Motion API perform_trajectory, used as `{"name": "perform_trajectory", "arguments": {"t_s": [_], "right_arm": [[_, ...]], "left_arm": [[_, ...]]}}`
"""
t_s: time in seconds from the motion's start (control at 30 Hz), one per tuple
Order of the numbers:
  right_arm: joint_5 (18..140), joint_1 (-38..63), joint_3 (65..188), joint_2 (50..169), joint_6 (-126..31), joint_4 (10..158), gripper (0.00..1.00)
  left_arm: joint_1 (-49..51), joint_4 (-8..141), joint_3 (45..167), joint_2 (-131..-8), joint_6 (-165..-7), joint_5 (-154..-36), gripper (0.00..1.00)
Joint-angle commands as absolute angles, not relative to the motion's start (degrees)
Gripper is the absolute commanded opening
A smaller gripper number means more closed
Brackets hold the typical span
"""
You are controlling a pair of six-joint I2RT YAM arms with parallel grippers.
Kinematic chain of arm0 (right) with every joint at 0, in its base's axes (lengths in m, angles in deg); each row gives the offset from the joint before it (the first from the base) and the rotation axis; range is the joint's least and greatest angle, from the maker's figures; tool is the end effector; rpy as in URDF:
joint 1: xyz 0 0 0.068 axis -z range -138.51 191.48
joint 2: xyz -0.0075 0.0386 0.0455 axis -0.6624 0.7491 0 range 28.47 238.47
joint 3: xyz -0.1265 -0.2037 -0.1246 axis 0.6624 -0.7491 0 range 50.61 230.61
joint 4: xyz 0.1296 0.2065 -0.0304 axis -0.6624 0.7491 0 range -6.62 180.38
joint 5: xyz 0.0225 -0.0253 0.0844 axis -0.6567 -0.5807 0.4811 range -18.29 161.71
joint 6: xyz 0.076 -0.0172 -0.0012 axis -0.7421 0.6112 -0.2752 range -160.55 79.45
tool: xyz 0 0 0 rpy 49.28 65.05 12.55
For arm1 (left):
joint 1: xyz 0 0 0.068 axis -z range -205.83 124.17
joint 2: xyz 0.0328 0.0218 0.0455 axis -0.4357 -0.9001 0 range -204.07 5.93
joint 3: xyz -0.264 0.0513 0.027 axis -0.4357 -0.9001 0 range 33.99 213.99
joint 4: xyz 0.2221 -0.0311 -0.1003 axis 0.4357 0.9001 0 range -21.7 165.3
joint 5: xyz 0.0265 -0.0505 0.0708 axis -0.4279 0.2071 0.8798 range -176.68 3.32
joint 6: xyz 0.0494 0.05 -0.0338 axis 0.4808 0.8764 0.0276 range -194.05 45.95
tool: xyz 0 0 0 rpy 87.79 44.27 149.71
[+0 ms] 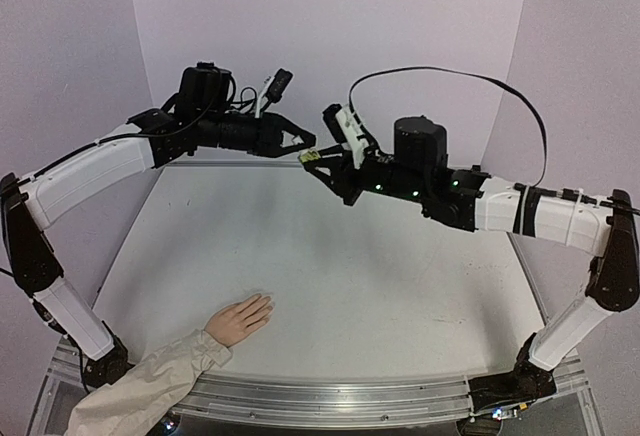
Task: Paint the nails
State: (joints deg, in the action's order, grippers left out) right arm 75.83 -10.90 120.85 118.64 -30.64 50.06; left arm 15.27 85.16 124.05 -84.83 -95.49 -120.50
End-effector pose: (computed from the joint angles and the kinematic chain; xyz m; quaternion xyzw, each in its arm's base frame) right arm 0.2356 0.3136 0.3860 -0.3445 0.5155 0.3049 0.7229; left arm 0.2586 -0.2749 0.3931 0.3011 0.7312 -0.4940 0.3615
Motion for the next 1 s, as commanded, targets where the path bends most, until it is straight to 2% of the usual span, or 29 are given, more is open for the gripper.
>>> {"name": "perform_trajectory", "arguments": {"t_s": [0.0,0.07,0.17,0.3,0.4,0.43,0.5,0.57,0.67,0.73,0.83,0.9,0.97], "right_arm": [[119.9,-2.8,124.5,115.6,-49.7,44.1,0.00],[130.4,-2.0,127.4,116.6,-54.3,42.9,0.00],[136.7,-1.9,129.2,116.9,-57.9,41.4,0.00],[132.5,-1.9,126.5,114.0,-54.8,41.6,0.00],[130.0,-1.8,125.9,113.0,-52.2,43.1,0.00],[129.0,-1.8,125.8,112.8,-51.1,44.4,0.00],[126.4,-1.8,125.7,112.4,-48.0,47.1,0.00],[123.0,-1.8,125.8,112.4,-46.1,49.2,0.00],[117.9,-1.8,125.6,112.1,-43.8,51.1,0.00],[113.6,-1.8,125.1,111.9,-42.5,51.7,0.00],[106.0,-1.8,124.0,111.6,-41.0,52.2,0.00],[100.8,-1.8,123.0,111.2,-39.3,51.7,0.00],[95.2,-1.9,122.0,110.9,-39.6,50.5,0.00]], "left_arm": [[17.2,79.8,128.6,-82.9,-78.4,-156.5,0.00],[17.1,79.8,130.6,-82.4,-76.2,-166.4,0.00],[16.6,79.8,134.8,-84.0,-77.1,-174.2,0.00],[16.0,79.8,136.1,-85.5,-77.7,-174.6,0.00],[15.3,79.8,135.4,-85.0,-79.3,-170.6,0.02],[14.9,79.7,134.9,-84.6,-80.2,-167.6,0.08],[14.1,79.8,133.7,-83.6,-82.1,-163.2,0.33],[13.2,80.8,132.3,-82.6,-82.7,-158.4,0.52],[12.3,82.8,130.7,-80.3,-83.0,-151.0,0.68],[12.3,83.8,130.0,-79.0,-84.0,-143.9,0.75],[12.3,85.7,130.0,-79.2,-87.7,-136.2,0.78],[12.3,88.2,131.2,-80.6,-90.0,-131.8,0.86],[12.4,93.2,133.5,-82.3,-91.1,-126.7,0.88]]}}
